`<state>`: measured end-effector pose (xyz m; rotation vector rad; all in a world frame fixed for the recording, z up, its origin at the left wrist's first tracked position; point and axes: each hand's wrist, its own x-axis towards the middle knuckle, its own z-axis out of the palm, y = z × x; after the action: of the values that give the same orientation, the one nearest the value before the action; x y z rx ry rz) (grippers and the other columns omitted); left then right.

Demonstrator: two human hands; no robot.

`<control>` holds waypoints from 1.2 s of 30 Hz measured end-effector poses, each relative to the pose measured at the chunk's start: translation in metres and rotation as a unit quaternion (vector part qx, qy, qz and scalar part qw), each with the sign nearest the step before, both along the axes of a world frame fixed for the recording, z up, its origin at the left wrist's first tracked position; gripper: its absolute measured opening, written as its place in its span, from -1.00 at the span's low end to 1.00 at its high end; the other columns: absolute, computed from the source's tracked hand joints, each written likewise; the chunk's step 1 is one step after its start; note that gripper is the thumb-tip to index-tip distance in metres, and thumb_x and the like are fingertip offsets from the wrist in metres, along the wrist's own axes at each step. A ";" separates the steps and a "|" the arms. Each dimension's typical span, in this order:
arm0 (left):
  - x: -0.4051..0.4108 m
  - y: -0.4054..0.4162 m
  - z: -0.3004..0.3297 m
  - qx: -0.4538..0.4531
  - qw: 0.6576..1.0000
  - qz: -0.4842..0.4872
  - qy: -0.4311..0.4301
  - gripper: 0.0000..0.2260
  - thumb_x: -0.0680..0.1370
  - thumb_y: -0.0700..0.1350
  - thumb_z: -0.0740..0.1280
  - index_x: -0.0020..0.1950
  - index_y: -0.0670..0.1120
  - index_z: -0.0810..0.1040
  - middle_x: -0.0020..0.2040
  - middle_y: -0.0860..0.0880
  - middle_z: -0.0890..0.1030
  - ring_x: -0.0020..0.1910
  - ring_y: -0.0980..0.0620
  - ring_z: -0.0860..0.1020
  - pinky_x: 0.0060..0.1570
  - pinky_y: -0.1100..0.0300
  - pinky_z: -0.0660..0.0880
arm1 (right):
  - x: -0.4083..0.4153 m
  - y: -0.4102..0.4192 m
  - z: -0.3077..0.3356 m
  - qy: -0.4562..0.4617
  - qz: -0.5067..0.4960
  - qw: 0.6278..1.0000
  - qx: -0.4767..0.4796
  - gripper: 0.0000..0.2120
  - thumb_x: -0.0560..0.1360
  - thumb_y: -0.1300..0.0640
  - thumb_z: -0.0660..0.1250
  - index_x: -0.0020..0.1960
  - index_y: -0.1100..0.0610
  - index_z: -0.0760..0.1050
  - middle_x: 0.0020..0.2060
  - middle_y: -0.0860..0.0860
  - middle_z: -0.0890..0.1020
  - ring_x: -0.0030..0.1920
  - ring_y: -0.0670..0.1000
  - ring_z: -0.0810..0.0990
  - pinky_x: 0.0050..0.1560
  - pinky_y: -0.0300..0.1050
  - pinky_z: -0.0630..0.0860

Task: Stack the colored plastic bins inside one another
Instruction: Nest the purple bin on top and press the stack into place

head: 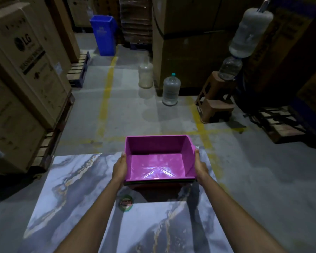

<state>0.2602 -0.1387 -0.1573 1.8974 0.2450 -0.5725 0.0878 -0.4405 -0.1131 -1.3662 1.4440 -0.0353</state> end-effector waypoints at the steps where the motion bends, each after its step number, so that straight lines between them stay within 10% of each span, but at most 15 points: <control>1: -0.024 -0.015 0.037 0.008 1.000 -0.008 -0.016 -0.30 0.66 0.40 -0.01 0.21 -0.11 0.68 0.11 -0.10 0.75 0.12 -0.15 0.70 0.26 -0.12 0.60 | -0.006 -0.014 -0.008 -0.004 -0.008 1.000 -0.004 0.19 0.29 -0.76 0.01 0.37 0.22 0.59 0.25 0.24 0.67 0.25 0.25 0.64 0.37 0.09 0.54; 6: -0.058 -0.063 0.051 0.028 0.999 -0.004 -0.033 -0.51 0.69 0.30 0.11 0.13 0.00 0.68 0.10 -0.07 0.73 0.12 -0.16 0.67 0.23 -0.11 0.60 | -0.028 -0.078 -0.039 0.025 0.020 0.999 -0.030 0.24 0.15 -0.82 0.00 0.30 0.13 0.64 0.14 0.22 0.71 0.11 0.27 0.69 0.25 0.23 0.61; 21: -0.055 -0.128 -0.004 0.003 0.999 0.017 0.034 -0.30 0.54 0.53 0.04 0.12 0.01 0.68 0.04 -0.15 0.77 0.06 -0.27 0.74 0.23 -0.33 0.61 | -0.046 -0.143 0.020 0.041 0.147 0.985 -0.076 0.03 0.54 -0.57 -0.12 0.30 0.31 0.60 0.24 0.34 0.63 0.25 0.32 0.61 0.18 0.10 0.51; 36: -0.064 -0.167 0.070 -0.066 0.993 0.047 0.085 -0.53 0.73 0.21 0.10 -0.05 -0.09 0.61 -0.23 -0.16 0.67 -0.31 -0.12 0.64 -0.20 0.05 0.53 | -0.035 -0.162 0.025 0.023 0.112 0.992 -0.043 0.02 0.48 -0.63 -0.13 0.15 0.24 0.64 0.08 0.23 0.69 0.04 0.24 0.66 0.10 0.08 0.60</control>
<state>0.1963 -0.3056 -0.0873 1.7027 0.3961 -0.6716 0.0531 -0.6021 -0.0880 -1.6031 1.3324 0.0801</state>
